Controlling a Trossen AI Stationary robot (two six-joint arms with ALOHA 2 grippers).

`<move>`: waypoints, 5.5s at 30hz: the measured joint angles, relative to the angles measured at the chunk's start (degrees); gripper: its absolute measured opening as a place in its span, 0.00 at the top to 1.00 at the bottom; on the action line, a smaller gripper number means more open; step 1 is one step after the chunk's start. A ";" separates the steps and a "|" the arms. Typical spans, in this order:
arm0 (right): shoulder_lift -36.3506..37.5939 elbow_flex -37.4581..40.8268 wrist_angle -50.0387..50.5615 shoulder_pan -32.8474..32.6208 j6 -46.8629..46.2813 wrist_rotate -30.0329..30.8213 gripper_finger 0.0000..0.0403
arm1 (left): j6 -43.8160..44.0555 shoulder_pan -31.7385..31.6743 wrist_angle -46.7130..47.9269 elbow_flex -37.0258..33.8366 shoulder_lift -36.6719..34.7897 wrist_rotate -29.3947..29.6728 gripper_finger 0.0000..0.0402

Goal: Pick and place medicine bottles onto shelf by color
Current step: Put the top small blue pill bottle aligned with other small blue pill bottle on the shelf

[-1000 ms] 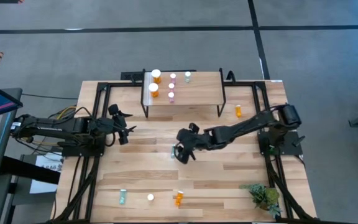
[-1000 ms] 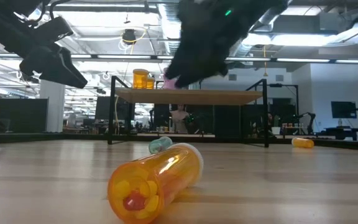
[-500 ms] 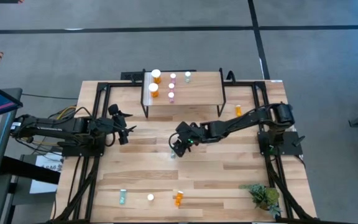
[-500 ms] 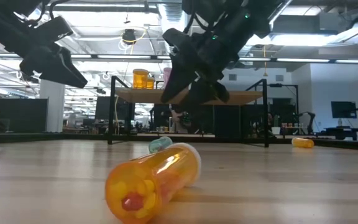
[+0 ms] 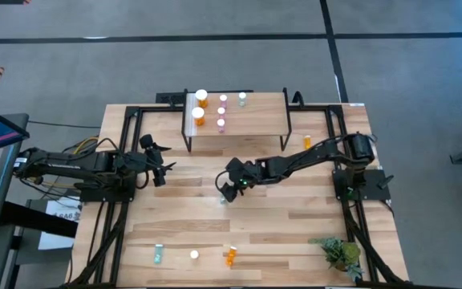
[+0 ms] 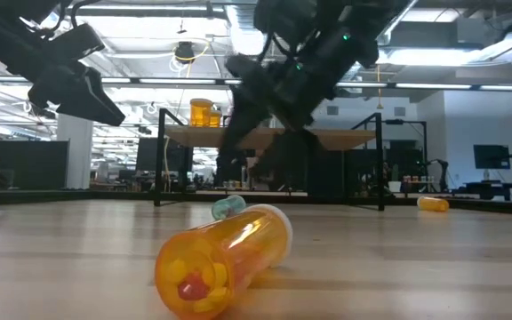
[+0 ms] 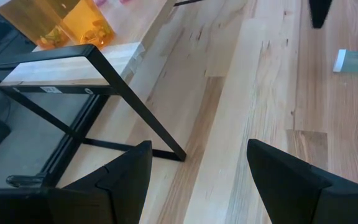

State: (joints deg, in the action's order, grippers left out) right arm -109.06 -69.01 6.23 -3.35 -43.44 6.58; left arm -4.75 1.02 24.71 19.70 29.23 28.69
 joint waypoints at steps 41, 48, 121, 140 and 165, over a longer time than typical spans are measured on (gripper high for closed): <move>-4.66 -12.30 15.49 -8.28 -4.53 13.68 0.21 | 0.00 0.02 0.01 0.00 -0.02 0.00 0.37; -8.89 -14.14 16.77 -7.42 -7.80 11.88 0.21 | 0.01 0.01 0.00 0.00 0.00 0.00 0.37; -11.29 -20.27 31.73 -5.49 29.42 2.65 0.27 | 0.00 0.01 0.02 0.00 -0.02 0.00 0.37; 9.52 10.14 3.72 -5.62 21.80 3.85 0.30 | 0.00 0.01 0.02 0.01 0.00 0.00 0.37; 2.91 9.22 5.62 -5.45 17.75 3.44 0.30 | 0.00 0.02 0.01 0.02 -0.02 0.00 0.37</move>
State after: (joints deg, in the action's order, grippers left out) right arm -106.15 -59.79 11.85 -8.80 -25.69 10.02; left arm -4.75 1.04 24.72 19.73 29.21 28.69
